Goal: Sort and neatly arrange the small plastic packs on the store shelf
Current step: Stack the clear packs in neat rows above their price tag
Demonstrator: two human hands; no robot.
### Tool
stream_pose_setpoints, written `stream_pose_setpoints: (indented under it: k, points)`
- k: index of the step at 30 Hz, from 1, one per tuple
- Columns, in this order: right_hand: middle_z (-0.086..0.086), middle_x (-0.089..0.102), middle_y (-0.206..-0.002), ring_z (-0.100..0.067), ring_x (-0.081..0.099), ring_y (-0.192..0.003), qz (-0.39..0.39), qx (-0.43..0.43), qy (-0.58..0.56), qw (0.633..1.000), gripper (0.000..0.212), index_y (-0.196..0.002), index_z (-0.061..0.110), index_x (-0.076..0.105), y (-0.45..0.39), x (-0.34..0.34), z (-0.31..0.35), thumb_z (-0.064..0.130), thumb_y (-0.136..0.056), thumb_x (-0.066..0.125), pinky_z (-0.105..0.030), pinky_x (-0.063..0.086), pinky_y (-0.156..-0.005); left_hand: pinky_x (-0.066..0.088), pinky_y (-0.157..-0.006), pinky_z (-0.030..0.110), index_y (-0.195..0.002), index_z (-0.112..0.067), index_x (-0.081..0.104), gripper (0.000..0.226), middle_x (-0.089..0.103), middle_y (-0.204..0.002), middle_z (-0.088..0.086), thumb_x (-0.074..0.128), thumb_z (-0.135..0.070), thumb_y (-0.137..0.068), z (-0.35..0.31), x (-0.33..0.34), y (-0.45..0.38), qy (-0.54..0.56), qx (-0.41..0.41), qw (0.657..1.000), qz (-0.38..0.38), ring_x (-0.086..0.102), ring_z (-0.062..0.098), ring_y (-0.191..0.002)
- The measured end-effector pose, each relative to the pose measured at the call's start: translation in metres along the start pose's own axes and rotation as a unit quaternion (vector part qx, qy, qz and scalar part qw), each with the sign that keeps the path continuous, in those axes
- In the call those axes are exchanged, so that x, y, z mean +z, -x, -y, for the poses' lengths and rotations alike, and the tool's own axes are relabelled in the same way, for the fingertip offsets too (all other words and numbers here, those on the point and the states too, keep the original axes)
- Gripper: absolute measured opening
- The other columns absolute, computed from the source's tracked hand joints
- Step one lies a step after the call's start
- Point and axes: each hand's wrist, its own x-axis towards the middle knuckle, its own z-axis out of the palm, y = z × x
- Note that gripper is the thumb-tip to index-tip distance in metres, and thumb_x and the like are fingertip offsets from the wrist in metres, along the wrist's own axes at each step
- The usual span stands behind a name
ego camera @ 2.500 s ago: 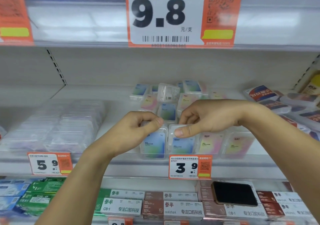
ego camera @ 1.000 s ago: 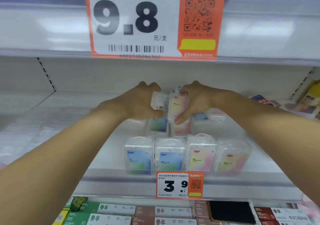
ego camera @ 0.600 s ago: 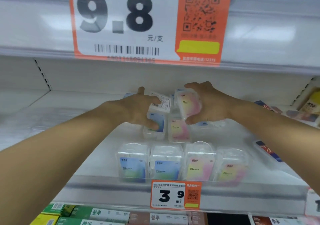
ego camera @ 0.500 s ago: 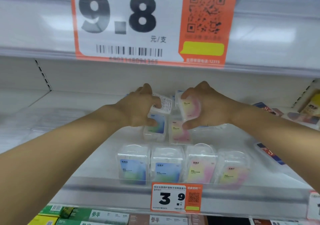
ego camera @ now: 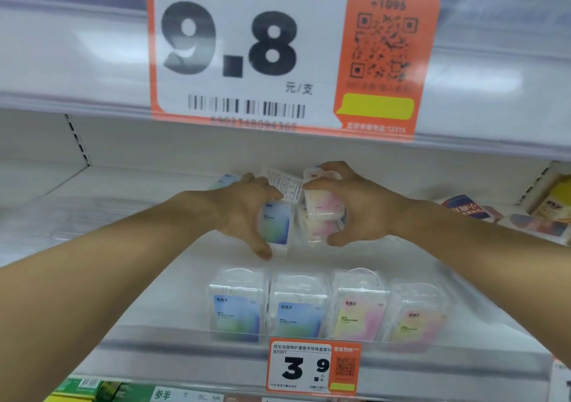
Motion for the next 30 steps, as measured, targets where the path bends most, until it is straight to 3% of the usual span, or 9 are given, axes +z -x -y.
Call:
stream_pose_setpoints:
  k: [3,6,9,11,14,19,23,26,30]
  points:
    - [0.003,0.005,-0.161,-0.026,0.027,-0.144,-0.006,0.013,0.018,1.0,0.113,-0.151,0.039,0.025,-0.002,0.002,-0.004,0.042,-0.059,0.09,-0.04,0.035,-0.114,0.047,-0.095,0.037,-0.128,-0.03,0.046,0.103,0.035,-0.109,-0.009,0.088,-0.061,-0.039,0.002,0.002,0.004,0.028,0.018,0.998,-0.062,0.043,0.015,-0.105]
    - [0.0,0.003,-0.164,-0.023,0.02,-0.149,0.011,0.033,0.011,0.999,0.124,-0.156,0.034,0.014,-0.006,-0.003,0.0,0.041,-0.06,0.091,-0.034,0.031,-0.116,0.052,-0.089,0.035,-0.126,-0.033,0.036,0.105,0.029,-0.11,-0.007,0.092,-0.052,-0.039,0.004,0.003,0.008,0.059,0.027,0.993,-0.103,0.051,0.019,-0.098]
    - [0.0,0.032,-0.135,-0.023,0.044,-0.123,-0.017,0.038,0.015,0.999,0.124,-0.15,0.029,0.023,-0.008,-0.005,0.006,0.044,-0.05,0.094,-0.038,0.043,-0.105,0.052,-0.073,0.03,-0.126,-0.038,0.033,0.103,0.042,-0.113,-0.002,0.097,-0.033,-0.044,0.001,-0.003,0.014,0.14,0.044,0.982,-0.122,0.053,0.013,-0.083]
    - [0.002,0.028,-0.12,-0.02,0.046,-0.107,-0.041,0.046,0.017,0.998,0.125,-0.147,0.026,0.026,-0.004,-0.005,0.01,0.043,-0.044,0.095,-0.037,0.049,-0.098,0.052,-0.065,0.025,-0.122,-0.037,0.037,0.098,0.055,-0.104,-0.004,0.097,-0.022,-0.047,-0.003,-0.008,0.02,0.208,0.066,0.969,-0.116,0.057,0.008,-0.077]
    - [0.005,0.023,-0.118,-0.015,0.042,-0.109,-0.068,0.052,-0.016,0.996,0.126,-0.146,0.026,0.029,0.005,-0.009,0.01,0.042,-0.041,0.097,-0.03,0.046,-0.102,0.053,-0.055,0.018,-0.116,-0.033,0.044,0.078,0.058,-0.099,-0.008,0.093,-0.016,-0.058,-0.01,-0.012,0.027,0.264,0.081,0.953,-0.121,0.06,-0.002,-0.074]
    - [0.007,0.037,-0.129,-0.012,0.045,-0.115,-0.057,0.095,-0.147,0.983,0.127,-0.142,0.04,0.029,0.022,-0.022,0.001,0.047,-0.036,0.099,-0.025,0.042,-0.1,0.058,-0.051,0.032,-0.113,-0.034,0.047,0.047,0.053,-0.108,0.012,0.078,-0.022,-0.08,-0.024,-0.02,0.028,0.333,0.041,0.934,-0.119,0.068,0.034,-0.084]
    - [0.015,0.055,-0.123,-0.013,0.058,-0.112,-0.061,0.077,-0.274,0.957,0.097,-0.133,0.036,0.047,0.038,-0.029,-0.004,0.027,-0.052,0.098,-0.021,0.055,-0.082,0.048,-0.044,0.019,-0.11,-0.033,0.045,0.047,0.057,-0.102,0.008,0.078,-0.019,-0.08,-0.035,-0.023,0.025,0.325,0.021,0.941,-0.098,0.064,0.026,-0.076]
    - [-0.001,0.057,-0.121,-0.036,0.067,-0.097,-0.064,0.091,-0.333,0.936,0.067,-0.126,0.031,0.057,0.047,-0.029,-0.007,0.017,-0.069,0.09,-0.036,0.062,-0.063,0.046,-0.044,0.019,-0.109,-0.031,0.043,0.049,0.059,-0.105,0.008,0.079,-0.018,-0.079,-0.039,-0.023,0.025,0.306,0.006,0.95,-0.07,0.061,0.019,-0.067]
    - [-0.008,0.062,-0.116,-0.034,0.07,-0.097,-0.025,0.122,-0.382,0.916,0.052,-0.126,0.014,0.058,0.053,-0.028,-0.007,0.005,-0.079,0.08,-0.046,0.063,-0.072,0.06,-0.063,0.036,-0.112,-0.019,0.051,0.047,0.063,-0.108,0.008,0.081,-0.015,-0.077,-0.04,-0.024,0.032,0.35,-0.024,0.937,-0.008,0.071,0.022,-0.083]
